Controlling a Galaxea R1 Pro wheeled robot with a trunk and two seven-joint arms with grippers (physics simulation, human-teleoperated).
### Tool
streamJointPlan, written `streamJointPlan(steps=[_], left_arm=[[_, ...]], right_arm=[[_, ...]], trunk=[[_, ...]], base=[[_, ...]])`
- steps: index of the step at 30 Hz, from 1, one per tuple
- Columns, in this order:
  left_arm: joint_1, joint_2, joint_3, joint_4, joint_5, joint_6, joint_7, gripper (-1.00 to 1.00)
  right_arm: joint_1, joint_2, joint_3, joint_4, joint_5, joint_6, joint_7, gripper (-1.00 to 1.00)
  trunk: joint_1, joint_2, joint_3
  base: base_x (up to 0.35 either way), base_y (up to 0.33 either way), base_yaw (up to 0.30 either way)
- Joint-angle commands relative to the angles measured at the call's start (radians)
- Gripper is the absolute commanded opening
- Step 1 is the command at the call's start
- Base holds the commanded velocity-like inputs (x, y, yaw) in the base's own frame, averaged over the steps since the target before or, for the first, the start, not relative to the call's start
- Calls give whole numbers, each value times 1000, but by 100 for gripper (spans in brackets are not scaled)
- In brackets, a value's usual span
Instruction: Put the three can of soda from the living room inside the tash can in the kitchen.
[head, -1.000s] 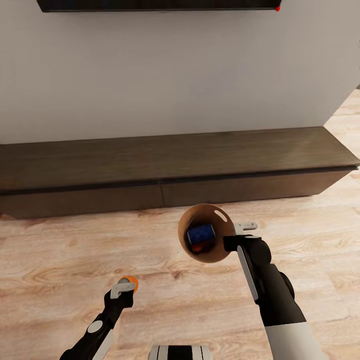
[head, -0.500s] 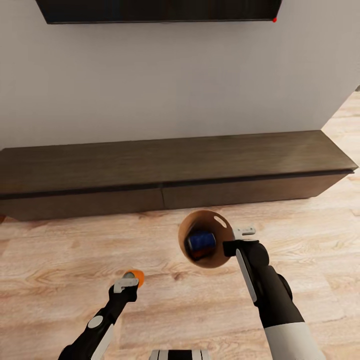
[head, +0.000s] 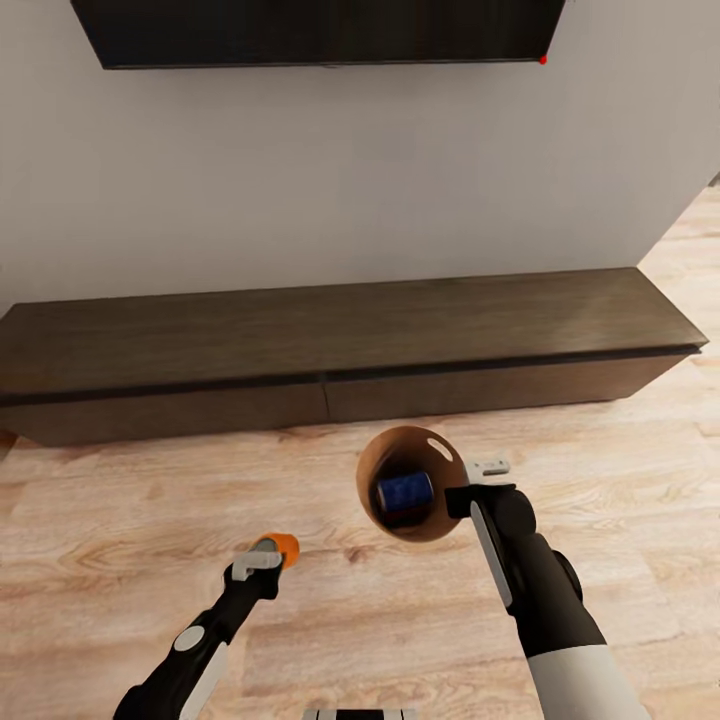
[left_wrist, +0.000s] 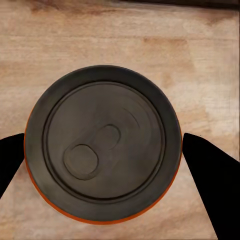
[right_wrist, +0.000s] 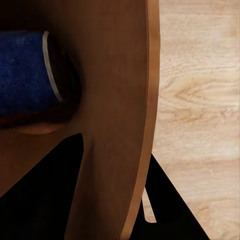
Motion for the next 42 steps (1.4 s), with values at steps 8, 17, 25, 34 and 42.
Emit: streamJointPlan(steps=[8,17,25,34,42], left_arm=[[0,18,2,-22,1,41,-87,-100],[0,23,3,-31,1,48,-99,-100],[0,24,3,-31,1,49,-100,-100],[0,24,3,-31,1,49,-100,-100],[0,24,3,-31,1,49,-100,-100]], right_arm=[[0,0,0,2,-12,-1,1,-100],[0,0,0,3,-12,-1,1,-100],[1,-1,0,26,-12,-2,1,-100],[1,-1,0,35,-12,-3,1,-100],[1,-1,0,36,-12,-3,1,-100]], trunk=[[-31,56,25],[-65,119,53],[-96,175,78],[-130,238,107],[-161,294,132]], base=[[0,0,0],[0,0,0],[0,0,0],[0,0,0],[0,0,0]])
